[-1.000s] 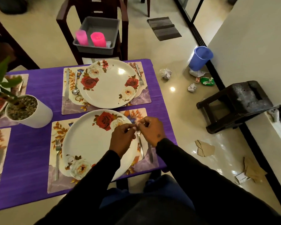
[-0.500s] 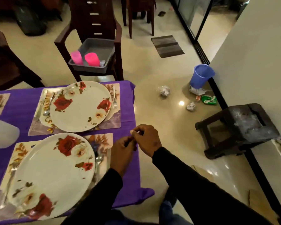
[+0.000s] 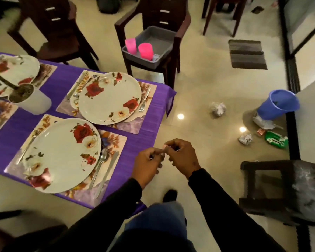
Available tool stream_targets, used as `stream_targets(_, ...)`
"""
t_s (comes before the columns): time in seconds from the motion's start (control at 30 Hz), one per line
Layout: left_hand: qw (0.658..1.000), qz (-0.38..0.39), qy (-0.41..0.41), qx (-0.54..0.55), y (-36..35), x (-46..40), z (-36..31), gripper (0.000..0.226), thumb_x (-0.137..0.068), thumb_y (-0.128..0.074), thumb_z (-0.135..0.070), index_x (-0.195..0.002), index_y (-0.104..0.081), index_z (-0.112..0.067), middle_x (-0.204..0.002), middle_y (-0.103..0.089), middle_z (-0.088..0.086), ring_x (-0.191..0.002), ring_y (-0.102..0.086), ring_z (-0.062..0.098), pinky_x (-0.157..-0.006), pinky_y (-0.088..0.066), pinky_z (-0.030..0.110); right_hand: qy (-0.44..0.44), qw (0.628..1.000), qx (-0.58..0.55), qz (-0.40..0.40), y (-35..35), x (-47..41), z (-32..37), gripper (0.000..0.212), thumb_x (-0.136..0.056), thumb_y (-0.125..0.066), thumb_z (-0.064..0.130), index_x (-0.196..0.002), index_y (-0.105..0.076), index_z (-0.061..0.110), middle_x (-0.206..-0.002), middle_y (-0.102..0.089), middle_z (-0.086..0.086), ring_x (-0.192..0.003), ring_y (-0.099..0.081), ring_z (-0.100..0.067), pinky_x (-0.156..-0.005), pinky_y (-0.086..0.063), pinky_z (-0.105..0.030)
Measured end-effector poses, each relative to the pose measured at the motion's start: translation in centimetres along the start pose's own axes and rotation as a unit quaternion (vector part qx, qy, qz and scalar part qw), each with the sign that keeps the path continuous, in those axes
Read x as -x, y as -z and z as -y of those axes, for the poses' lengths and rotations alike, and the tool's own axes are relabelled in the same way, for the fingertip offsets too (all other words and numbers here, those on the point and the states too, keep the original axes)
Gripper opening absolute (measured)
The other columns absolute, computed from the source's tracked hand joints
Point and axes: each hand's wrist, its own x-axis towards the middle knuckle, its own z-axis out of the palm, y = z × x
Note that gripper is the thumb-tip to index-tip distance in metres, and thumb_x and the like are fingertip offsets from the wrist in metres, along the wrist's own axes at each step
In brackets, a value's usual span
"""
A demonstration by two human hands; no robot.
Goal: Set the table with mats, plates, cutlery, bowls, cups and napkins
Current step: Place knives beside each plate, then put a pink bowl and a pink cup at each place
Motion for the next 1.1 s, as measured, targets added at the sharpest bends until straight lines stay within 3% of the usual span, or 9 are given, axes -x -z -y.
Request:
stream_targets(0.2,0.999,-0.034,0.02,0.003,-3.5,-3.6,-1.8,0.018,-0.101,-0.058,-0.019,-0.095,-0.074,-0.015,-0.086,-0.074,0.005,-0.074,-0.068,0.014,-0.063,-0.055,0.029,-0.003,0.994,0.042,0.103,3.4,-4.1,1.3,0.008,-0.088,-0.07,0.03,-0.092,-0.07,0.022,-0.083,-0.068,0.006,-0.076,-0.066,-0.014,-0.067,-0.053,-0.029)
stream_targets(0.37,1.0,0.001,0.027,-0.005,-7.4,-11.2,-5.2,0.015,-0.099,-0.06,-0.02,-0.092,-0.072,-0.015,-0.087,-0.072,0.011,-0.082,-0.069,0.032,-0.067,-0.056,0.036,0.016,0.984,0.127,0.125,8.3,-12.2,2.6,0.019,-0.09,-0.068,0.034,-0.1,-0.07,0.018,-0.093,-0.067,0.003,-0.084,-0.065,-0.015,-0.072,-0.051,-0.023)
stream_targets(0.53,0.998,0.003,0.05,0.026,-10.3,-19.1,-10.0,0.011,-0.099,-0.061,-0.023,-0.1,-0.072,-0.02,-0.095,-0.072,0.0,-0.087,-0.07,0.022,-0.073,-0.058,0.033,-0.014,0.973,0.178,0.144,14.8,-20.3,4.0,0.028,-0.087,-0.068,0.045,-0.102,-0.07,0.021,-0.091,-0.068,0.004,-0.081,-0.067,-0.016,-0.07,-0.056,-0.031)
stream_targets(0.7,0.996,-0.001,0.055,0.072,-13.2,-25.3,-15.2,0.013,-0.099,-0.061,-0.024,-0.105,-0.071,-0.017,-0.096,-0.073,0.003,-0.087,-0.07,0.021,-0.073,-0.057,0.031,-0.025,0.98,0.152,0.128,18.2,-28.5,6.3,0.025,-0.086,-0.069,0.04,-0.102,-0.071,0.02,-0.09,-0.07,0.002,-0.082,-0.069,-0.018,-0.077,-0.06,-0.041)
stream_targets(0.93,0.992,-0.022,0.078,0.098,-16.2,-34.2,-21.2,0.013,-0.101,-0.057,-0.018,-0.099,-0.07,-0.018,-0.09,-0.073,0.003,-0.08,-0.068,0.018,-0.07,-0.055,0.032,0.019,0.97,0.166,0.174,19.3,-40.2,10.1,0.017,-0.089,-0.068,0.031,-0.099,-0.071,0.018,-0.081,-0.07,0.003,-0.073,-0.068,-0.012,-0.069,-0.059,-0.033)
stream_targets(1.03,0.986,-0.072,0.095,0.116,-16.1,-38.7,-23.7,0.016,-0.101,-0.056,-0.017,-0.101,-0.072,-0.013,-0.092,-0.074,0.008,-0.079,-0.068,0.021,-0.069,-0.055,0.034,0.032,0.962,0.16,0.219,19.8,-46.0,12.4,0.013,-0.09,-0.067,0.029,-0.098,-0.068,0.019,-0.079,-0.069,0.002,-0.069,-0.066,-0.009,-0.063,-0.053,-0.027)
stream_targets(1.1,0.977,-0.112,0.114,0.144,-15.9,-41.4,-25.4,0.017,-0.101,-0.056,-0.016,-0.1,-0.072,-0.011,-0.094,-0.073,0.011,-0.078,-0.066,0.022,-0.07,-0.054,0.036,0.045,0.956,0.154,0.244,19.7,-50.1,14.4,0.014,-0.09,-0.067,0.032,-0.095,-0.069,0.019,-0.081,-0.07,0.0,-0.073,-0.066,-0.013,-0.067,-0.056,-0.031)
